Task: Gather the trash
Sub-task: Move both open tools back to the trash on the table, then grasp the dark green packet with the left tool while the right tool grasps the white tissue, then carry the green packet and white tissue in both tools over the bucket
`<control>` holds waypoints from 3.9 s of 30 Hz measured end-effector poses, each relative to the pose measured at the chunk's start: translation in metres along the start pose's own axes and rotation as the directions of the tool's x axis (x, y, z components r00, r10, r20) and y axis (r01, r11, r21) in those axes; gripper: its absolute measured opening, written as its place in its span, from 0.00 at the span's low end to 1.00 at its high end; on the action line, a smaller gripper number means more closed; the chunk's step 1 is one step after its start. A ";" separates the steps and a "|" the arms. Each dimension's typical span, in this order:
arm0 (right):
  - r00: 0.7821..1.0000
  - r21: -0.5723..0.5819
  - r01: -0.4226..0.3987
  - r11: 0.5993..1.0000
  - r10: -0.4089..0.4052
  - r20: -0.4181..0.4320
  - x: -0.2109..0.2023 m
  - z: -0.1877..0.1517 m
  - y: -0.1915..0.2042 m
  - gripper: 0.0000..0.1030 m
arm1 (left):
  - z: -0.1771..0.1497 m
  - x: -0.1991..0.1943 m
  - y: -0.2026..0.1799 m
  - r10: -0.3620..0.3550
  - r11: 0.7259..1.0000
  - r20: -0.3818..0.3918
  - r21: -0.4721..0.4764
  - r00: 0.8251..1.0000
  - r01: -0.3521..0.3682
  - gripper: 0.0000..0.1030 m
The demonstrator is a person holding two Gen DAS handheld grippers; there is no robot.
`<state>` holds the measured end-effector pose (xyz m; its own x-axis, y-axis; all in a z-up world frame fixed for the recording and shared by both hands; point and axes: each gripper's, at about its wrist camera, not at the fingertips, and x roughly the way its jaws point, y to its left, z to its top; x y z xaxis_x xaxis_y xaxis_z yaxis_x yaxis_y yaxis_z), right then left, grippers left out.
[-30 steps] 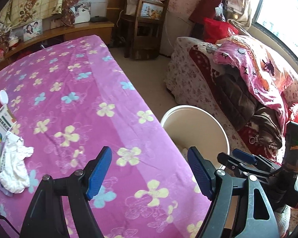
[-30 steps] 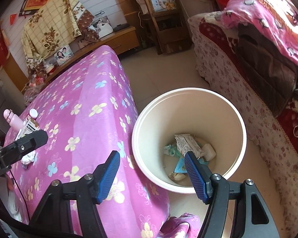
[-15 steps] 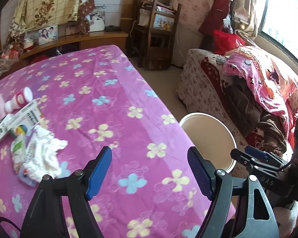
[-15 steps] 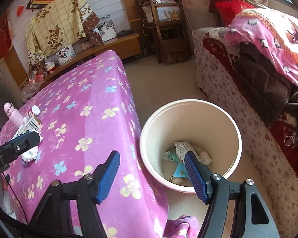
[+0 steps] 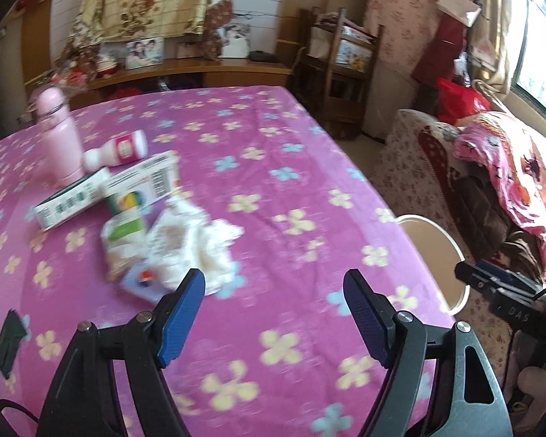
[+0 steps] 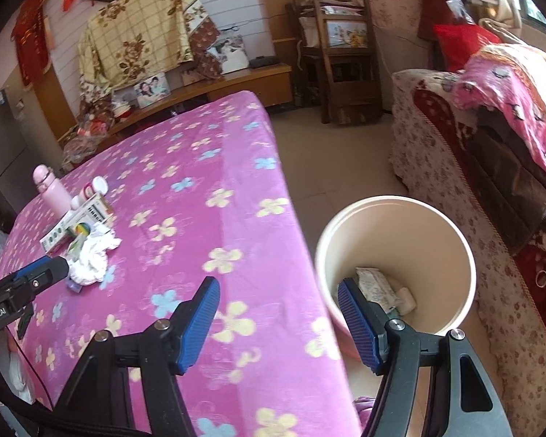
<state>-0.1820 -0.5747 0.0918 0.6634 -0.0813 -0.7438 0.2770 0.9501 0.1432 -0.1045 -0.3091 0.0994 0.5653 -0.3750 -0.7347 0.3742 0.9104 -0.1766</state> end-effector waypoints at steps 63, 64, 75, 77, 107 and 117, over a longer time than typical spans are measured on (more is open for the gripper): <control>0.921 -0.231 -0.383 0.895 0.349 -0.172 0.067 0.004 0.199 0.21 | -0.054 -0.037 0.190 0.136 0.991 -0.097 0.030 0.986 -0.134 0.23; 0.922 -0.229 -0.380 0.896 0.348 -0.168 0.063 0.004 0.193 0.21 | -0.052 -0.036 0.182 0.131 0.991 -0.095 0.039 0.987 -0.128 0.23; 0.949 -0.186 -0.311 0.932 0.294 -0.116 0.030 0.005 0.124 0.21 | -0.023 -0.015 0.078 0.045 0.987 -0.071 0.157 0.996 -0.033 0.23; 0.954 -0.174 -0.295 0.940 0.280 -0.104 0.026 0.005 0.109 0.21 | -0.017 -0.012 0.060 0.029 0.984 -0.066 0.176 0.997 -0.017 0.23; 0.999 0.095 -0.006 0.995 0.011 -0.053 0.007 -0.010 -0.118 0.21 | 0.019 0.078 -0.186 -0.237 0.898 -0.173 0.337 0.956 0.284 0.23; 0.995 0.167 0.055 0.984 -0.040 -0.092 0.035 -0.017 -0.166 0.21 | 0.025 0.112 -0.232 -0.249 0.880 -0.198 0.361 0.948 0.307 0.23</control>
<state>-0.2158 -0.7299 0.0308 0.5846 -0.0915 -0.8061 0.4254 0.8807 0.2086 -0.1100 -0.5667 0.0745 0.2968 -0.5477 -0.7823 0.7686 0.6232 -0.1447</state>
